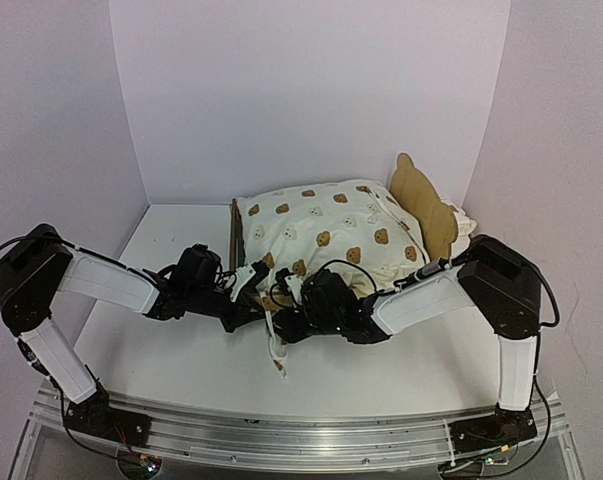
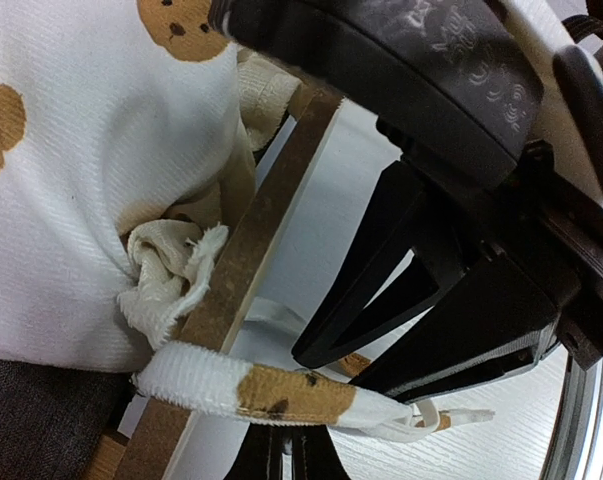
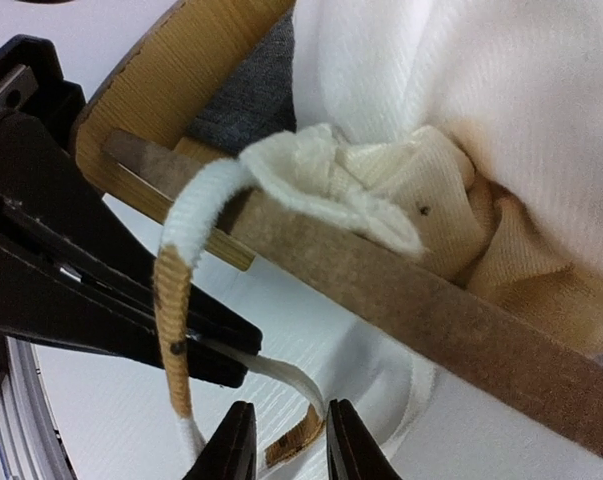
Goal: Set up the pet bed
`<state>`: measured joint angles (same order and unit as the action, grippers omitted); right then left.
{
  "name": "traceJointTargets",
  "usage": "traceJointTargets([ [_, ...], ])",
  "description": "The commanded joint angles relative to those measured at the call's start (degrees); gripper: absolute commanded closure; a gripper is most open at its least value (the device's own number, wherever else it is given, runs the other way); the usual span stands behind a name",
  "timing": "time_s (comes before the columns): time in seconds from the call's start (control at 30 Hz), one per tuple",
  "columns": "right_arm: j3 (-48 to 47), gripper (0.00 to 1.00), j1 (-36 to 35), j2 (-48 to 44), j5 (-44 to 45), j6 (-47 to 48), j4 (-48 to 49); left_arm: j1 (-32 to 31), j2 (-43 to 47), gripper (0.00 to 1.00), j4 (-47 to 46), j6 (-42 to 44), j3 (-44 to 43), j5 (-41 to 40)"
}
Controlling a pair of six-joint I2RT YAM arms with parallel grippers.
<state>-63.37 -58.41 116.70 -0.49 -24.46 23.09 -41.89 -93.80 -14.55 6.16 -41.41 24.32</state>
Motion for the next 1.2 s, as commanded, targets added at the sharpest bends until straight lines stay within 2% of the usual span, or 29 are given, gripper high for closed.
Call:
traceJointTargets([
  [0.0,-2.5,0.7,0.1,1.92,-0.84,-0.81,2.66,0.14,-0.25,1.0,-3.3,0.59,-0.11,1.32],
  [0.23,-4.15,0.69,0.14,4.35,4.31,-1.89,2.65,0.14,-0.19,1.0,-3.01,0.06,-0.3,2.3],
  [0.3,-4.03,0.76,0.12,4.44,5.46,-2.16,2.65,0.14,-0.15,1.0,-2.75,-0.02,-0.41,2.56],
  [0.37,-3.58,0.9,0.1,3.93,5.89,-2.17,2.67,0.14,-0.06,1.0,-2.4,-0.01,-0.45,2.47],
  [0.43,-2.39,0.99,0.15,2.77,6.46,-2.31,2.65,0.14,0.18,1.0,-1.28,0.2,-0.85,2.32],
  [0.53,0.54,1.0,0.1,-1.0,9.17,-2.65,2.02,0.14,1.28,0.99,2.33,1.34,-2.29,1.65],
  [0.6,2.34,1.0,0.07,-3.64,10.98,-2.65,0.48,0.14,2.87,0.92,5.49,2.98,-2.93,2.05],
  [0.8,5.96,1.0,-0.37,-10.59,16.53,-2.88,-2.3,0.14,7.93,0.77,12.37,10.0,-3.65,3.28],
  [1.0,6.51,1.0,-1.11,-13.23,16.15,0.99,-2.52,0.14,8.38,0.73,15.28,13.5,-7.29,5.53],
  [1.07,6.58,1.0,-1.38,-13.65,15.02,3.29,-1.63,0.14,8.02,0.66,15.99,12.42,-9.69,8.13],
  [1.17,7.33,1.0,-1.52,-13.84,11.99,5.49,2.02,0.15,6.57,0.49,15.61,8.18,-12.7,10.23],
])
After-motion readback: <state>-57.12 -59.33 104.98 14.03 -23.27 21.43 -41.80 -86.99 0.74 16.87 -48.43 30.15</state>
